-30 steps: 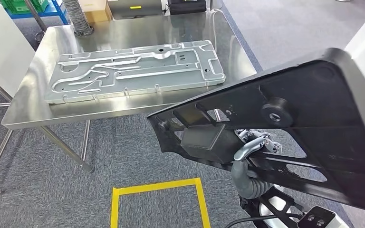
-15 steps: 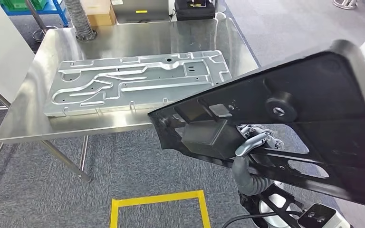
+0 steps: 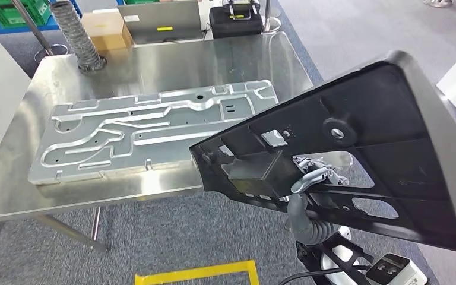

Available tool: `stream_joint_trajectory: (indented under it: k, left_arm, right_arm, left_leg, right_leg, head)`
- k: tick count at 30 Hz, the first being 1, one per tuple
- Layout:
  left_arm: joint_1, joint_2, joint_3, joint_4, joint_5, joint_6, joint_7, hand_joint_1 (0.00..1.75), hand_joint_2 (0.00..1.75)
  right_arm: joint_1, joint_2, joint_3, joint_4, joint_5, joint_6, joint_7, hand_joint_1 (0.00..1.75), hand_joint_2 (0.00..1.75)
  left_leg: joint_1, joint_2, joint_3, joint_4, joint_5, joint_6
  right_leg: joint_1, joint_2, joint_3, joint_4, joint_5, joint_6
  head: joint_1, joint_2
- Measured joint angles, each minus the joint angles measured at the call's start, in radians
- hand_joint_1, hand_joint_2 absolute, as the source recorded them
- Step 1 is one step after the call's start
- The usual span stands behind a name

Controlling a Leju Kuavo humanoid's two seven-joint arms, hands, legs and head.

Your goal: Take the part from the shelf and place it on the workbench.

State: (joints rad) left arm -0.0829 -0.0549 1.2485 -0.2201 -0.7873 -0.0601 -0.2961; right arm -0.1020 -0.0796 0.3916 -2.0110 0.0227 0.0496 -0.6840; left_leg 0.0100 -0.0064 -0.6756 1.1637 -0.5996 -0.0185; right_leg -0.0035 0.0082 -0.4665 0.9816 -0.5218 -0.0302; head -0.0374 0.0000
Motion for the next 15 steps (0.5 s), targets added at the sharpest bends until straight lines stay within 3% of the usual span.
stream_joint_trajectory:
  k: [2,3,4,6,8,11,12,13,15]
  left_arm:
    - [0.005,0.000,0.001,0.000,-0.001,0.001,-0.002,0.00,1.75]
    - [0.007,0.000,0.001,0.000,-0.002,0.001,-0.003,0.00,1.75]
    - [0.006,0.001,0.001,0.000,-0.004,0.002,-0.004,0.00,1.75]
    - [-0.001,0.001,0.001,0.000,-0.006,0.002,-0.005,0.00,1.75]
    - [-0.008,0.001,0.001,0.000,-0.008,0.001,-0.006,0.00,1.75]
    - [-0.011,0.001,0.000,0.000,-0.014,0.000,-0.007,0.00,1.75]
    - [-0.010,0.001,0.001,0.000,-0.016,-0.001,-0.008,0.00,1.75]
    - [-0.010,0.001,0.001,0.000,-0.018,-0.001,-0.008,0.00,1.75]
    - [-0.009,0.000,0.001,0.000,-0.022,-0.003,-0.010,0.00,1.75]
  right_arm:
    - [-0.005,0.004,-0.013,0.016,0.012,-0.017,0.000,1.75,1.75]
    - [-0.011,0.005,-0.027,0.028,0.023,-0.034,0.000,1.75,1.75]
    - [-0.024,0.005,-0.049,0.044,0.042,-0.060,0.001,1.75,1.75]
    - [-0.067,0.005,-0.109,0.092,0.116,-0.131,0.012,1.75,1.75]
    - [-0.131,0.003,-0.179,0.161,0.248,-0.220,0.042,1.75,1.75]
    - [-0.242,-0.014,-0.258,0.299,0.471,-0.333,0.117,1.75,1.75]
    - [-0.278,-0.024,-0.271,0.349,0.542,-0.363,0.150,1.75,1.75]
    - [-0.313,-0.036,-0.279,0.398,0.615,-0.390,0.187,1.75,1.75]
    - [-0.389,-0.059,-0.282,0.496,0.769,-0.434,0.262,1.75,1.75]
  left_leg:
    - [-0.004,-0.001,-0.002,-0.105,0.166,0.011]
    - [-0.007,-0.002,-0.002,-0.131,0.225,0.017]
    - [-0.010,-0.004,-0.002,-0.136,0.245,0.020]
    - [-0.008,-0.005,0.006,-0.133,0.234,0.028]
    - [-0.002,-0.005,0.015,-0.142,0.226,0.038]
    - [-0.002,-0.004,0.024,-0.145,0.211,0.046]
    - [-0.002,-0.004,0.030,-0.144,0.205,0.046]
    - [-0.002,-0.005,0.037,-0.144,0.198,0.046]
    - [-0.001,-0.009,0.055,-0.142,0.183,0.041]
  right_leg:
    - [0.004,0.005,0.031,0.006,-0.032,0.008]
    - [0.005,0.009,0.039,0.008,-0.046,0.014]
    - [0.007,0.012,0.047,0.009,-0.057,0.021]
    - [0.006,0.011,0.057,0.007,-0.075,0.034]
    - [0.002,0.005,0.030,0.061,-0.104,0.047]
    - [-0.005,0.000,-0.112,0.265,-0.160,0.062]
    - [-0.007,0.000,-0.153,0.303,-0.150,0.066]
    - [-0.010,-0.001,-0.176,0.302,-0.116,0.068]
    - [-0.014,-0.003,-0.173,0.195,-0.003,0.068]
  head:
    - [0.000,0.000]
    - [0.000,0.000]
    - [0.000,0.000]
    - [0.000,0.000]
    - [0.000,0.000]
    - [0.000,0.000]
    - [0.000,0.000]
    - [0.000,0.000]
    - [0.000,0.000]
